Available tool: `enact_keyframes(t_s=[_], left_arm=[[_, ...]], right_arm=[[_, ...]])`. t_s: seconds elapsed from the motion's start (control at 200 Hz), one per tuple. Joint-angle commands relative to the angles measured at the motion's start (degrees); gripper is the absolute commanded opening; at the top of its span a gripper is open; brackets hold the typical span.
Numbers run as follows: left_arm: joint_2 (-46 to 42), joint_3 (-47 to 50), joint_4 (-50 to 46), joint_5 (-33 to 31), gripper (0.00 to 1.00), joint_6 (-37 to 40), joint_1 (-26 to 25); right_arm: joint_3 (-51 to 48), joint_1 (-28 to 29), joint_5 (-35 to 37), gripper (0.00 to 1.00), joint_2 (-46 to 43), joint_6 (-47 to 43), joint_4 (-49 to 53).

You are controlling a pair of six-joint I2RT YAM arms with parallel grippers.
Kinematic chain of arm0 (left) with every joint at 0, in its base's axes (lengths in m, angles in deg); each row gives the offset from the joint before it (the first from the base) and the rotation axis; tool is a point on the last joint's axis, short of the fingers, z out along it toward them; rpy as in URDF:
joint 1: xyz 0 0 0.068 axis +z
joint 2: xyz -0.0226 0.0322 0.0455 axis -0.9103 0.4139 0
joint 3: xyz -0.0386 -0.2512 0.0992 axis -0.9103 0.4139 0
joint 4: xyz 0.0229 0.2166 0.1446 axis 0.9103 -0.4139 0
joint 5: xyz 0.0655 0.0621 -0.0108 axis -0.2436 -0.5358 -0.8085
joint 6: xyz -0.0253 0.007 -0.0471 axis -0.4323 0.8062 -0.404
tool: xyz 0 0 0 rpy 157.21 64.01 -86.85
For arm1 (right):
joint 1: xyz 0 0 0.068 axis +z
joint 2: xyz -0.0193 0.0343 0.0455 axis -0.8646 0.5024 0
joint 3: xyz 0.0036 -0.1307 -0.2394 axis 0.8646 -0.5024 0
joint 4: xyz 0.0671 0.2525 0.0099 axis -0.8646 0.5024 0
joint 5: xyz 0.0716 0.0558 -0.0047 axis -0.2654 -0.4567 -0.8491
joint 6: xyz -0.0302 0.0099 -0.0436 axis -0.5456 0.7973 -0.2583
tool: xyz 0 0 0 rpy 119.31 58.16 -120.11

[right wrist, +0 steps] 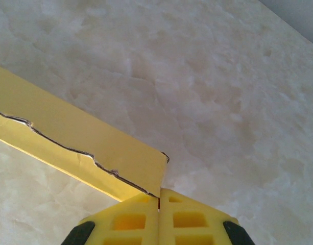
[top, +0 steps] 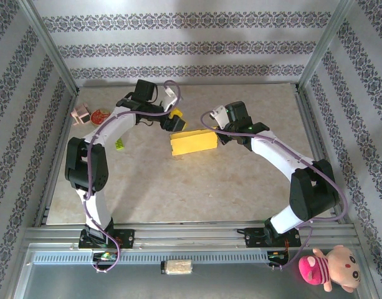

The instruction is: Fold the paper box

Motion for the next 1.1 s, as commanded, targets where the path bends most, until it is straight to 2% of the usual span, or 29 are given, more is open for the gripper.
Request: enact_keyframes(t_s=[0.0,0.23,0.555,1.094], left_arm=[[1.47,0.19,-2.90,-3.04,0.72,1.56,-1.65],[5.16,-3.65,-12.48,-6.02,0.69,7.09,-4.38],[6.55,-3.64,-14.51,-14.08,0.48,9.67,-6.13],[7.87,-3.94,-14.94,-18.71,0.32,11.53,-7.13]], right_arm=[[-0.71,0.64,-1.09,0.01,0.69,-0.69,-0.74],[-0.55,0.49,-0.95,0.01,0.86,-0.73,-0.87],[0.30,0.49,-1.87,0.01,1.36,0.48,-0.69],[10.49,-2.93,-18.13,0.02,4.16,14.66,9.84]])
